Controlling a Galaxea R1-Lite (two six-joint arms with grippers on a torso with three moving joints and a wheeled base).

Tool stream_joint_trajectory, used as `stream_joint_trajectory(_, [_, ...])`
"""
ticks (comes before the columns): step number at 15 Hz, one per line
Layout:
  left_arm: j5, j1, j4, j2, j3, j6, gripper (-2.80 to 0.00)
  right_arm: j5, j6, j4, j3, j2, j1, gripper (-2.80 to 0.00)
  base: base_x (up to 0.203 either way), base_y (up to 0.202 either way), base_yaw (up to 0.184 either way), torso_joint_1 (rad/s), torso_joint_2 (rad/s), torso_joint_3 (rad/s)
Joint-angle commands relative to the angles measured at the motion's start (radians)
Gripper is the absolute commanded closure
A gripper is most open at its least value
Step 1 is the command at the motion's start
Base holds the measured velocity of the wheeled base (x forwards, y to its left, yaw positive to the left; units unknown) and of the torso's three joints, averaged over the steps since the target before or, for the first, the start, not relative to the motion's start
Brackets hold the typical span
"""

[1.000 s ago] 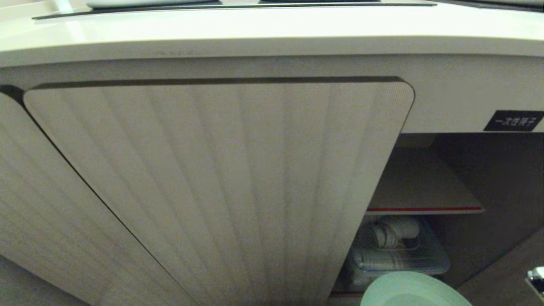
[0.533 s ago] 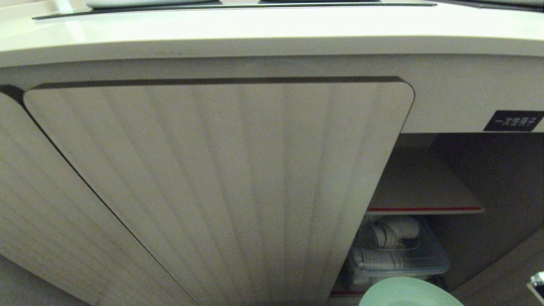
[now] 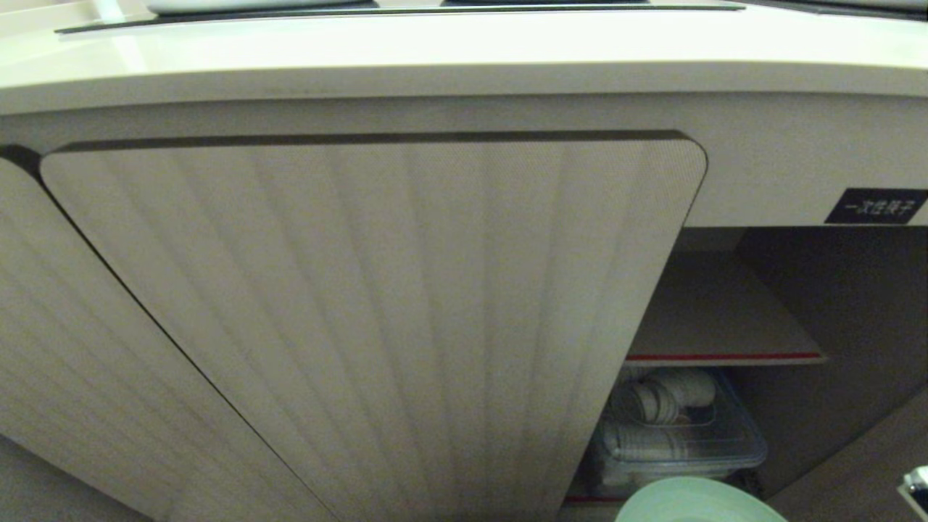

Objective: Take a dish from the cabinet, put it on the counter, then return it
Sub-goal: Place it on the table

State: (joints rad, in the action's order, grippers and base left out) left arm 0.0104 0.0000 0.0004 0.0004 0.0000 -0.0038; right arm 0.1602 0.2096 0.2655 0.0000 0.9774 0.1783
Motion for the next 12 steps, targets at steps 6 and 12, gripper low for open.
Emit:
stream_joint_trajectory(6, [0.0, 0.0, 0.0, 0.0, 0.0, -0.001, 0.0, 0.003, -0.001, 0.014, 0.0, 0.02, 0.0, 0.0, 0.0, 0.0, 0.0, 0.0, 0.0, 0.0])
stream_joint_trajectory(12, [0.0, 0.0, 0.0, 0.0, 0.0, -0.001, 0.0, 0.018, 0.002, 0.015, 0.0, 0.021, 0.0, 0.0, 0.0, 0.0, 0.0, 0.0, 0.0, 0.0])
